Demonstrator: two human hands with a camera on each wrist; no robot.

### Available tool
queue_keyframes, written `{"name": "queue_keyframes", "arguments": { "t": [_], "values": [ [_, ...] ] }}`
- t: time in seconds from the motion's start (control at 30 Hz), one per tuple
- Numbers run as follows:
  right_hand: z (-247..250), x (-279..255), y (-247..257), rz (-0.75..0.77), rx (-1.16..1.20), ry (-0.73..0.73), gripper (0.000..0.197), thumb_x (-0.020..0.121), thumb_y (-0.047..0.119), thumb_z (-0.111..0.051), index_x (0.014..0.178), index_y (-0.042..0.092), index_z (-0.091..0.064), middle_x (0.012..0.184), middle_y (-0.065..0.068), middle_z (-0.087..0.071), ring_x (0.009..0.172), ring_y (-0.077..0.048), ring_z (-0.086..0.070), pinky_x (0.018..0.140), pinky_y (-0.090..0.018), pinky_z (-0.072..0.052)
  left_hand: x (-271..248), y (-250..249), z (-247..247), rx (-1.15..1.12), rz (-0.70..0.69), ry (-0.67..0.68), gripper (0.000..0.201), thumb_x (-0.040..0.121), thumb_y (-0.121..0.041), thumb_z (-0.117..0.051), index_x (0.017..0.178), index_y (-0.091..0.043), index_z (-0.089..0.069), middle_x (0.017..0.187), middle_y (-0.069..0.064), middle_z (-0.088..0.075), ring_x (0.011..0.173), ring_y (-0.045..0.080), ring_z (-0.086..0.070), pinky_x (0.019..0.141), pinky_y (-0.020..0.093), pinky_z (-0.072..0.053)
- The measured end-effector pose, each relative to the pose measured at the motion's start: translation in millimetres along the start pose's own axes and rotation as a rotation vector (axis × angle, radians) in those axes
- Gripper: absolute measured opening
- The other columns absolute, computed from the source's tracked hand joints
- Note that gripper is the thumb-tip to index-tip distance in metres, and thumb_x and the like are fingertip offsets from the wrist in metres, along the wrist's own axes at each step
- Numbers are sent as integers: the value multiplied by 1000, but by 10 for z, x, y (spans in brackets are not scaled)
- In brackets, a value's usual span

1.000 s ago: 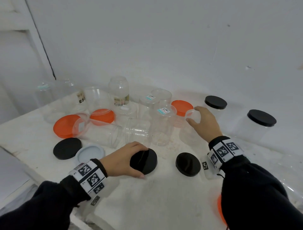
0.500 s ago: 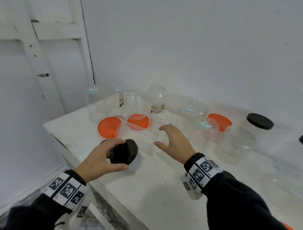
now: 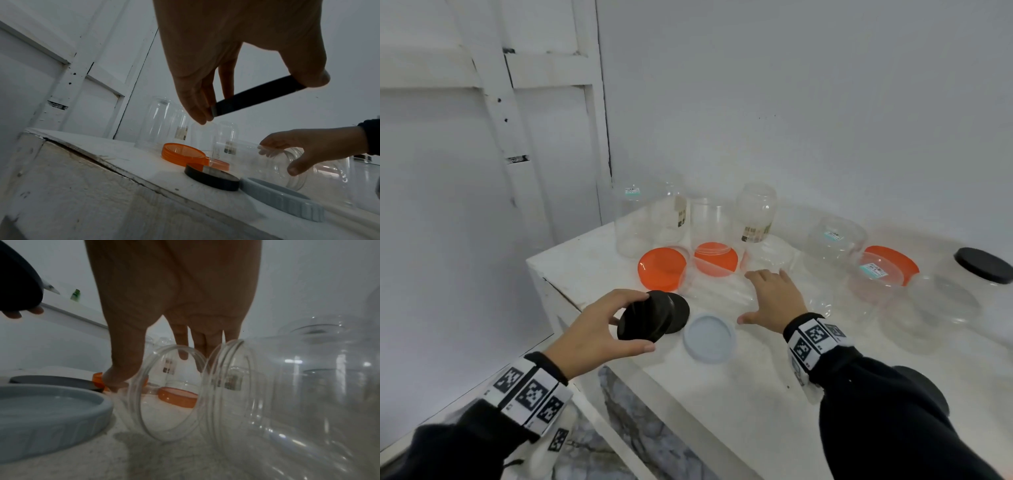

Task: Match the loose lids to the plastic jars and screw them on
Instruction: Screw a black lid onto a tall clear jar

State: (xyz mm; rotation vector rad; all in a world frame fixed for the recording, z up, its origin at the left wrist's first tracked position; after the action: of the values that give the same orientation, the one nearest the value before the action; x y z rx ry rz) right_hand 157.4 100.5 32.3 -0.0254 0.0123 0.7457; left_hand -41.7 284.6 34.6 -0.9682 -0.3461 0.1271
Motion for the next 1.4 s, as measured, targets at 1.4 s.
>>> {"name": "queue_keyframes", "arguments": {
  "t": [1.4],
  "values": [
    [549, -1430, -354, -241, 562, -352, 83, 66, 32, -83, 135, 17, -40, 124, 10, -40, 121, -13, -40, 100, -26, -36, 554, -547, -660, -231, -284, 187, 83, 55, -59, -68, 129, -32, -44, 126, -23, -47, 116, -8, -44, 87, 11, -40]
  ]
}}
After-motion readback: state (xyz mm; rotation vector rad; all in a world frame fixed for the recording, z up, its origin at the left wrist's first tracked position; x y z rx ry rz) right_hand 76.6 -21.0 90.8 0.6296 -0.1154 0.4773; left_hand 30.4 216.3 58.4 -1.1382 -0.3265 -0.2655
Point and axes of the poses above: each hand's wrist, its own x-axis towards the middle knuckle, its own z-axis out of the back of the hand, y = z × x, the point moved 7 cm from there along x, towards the middle knuckle
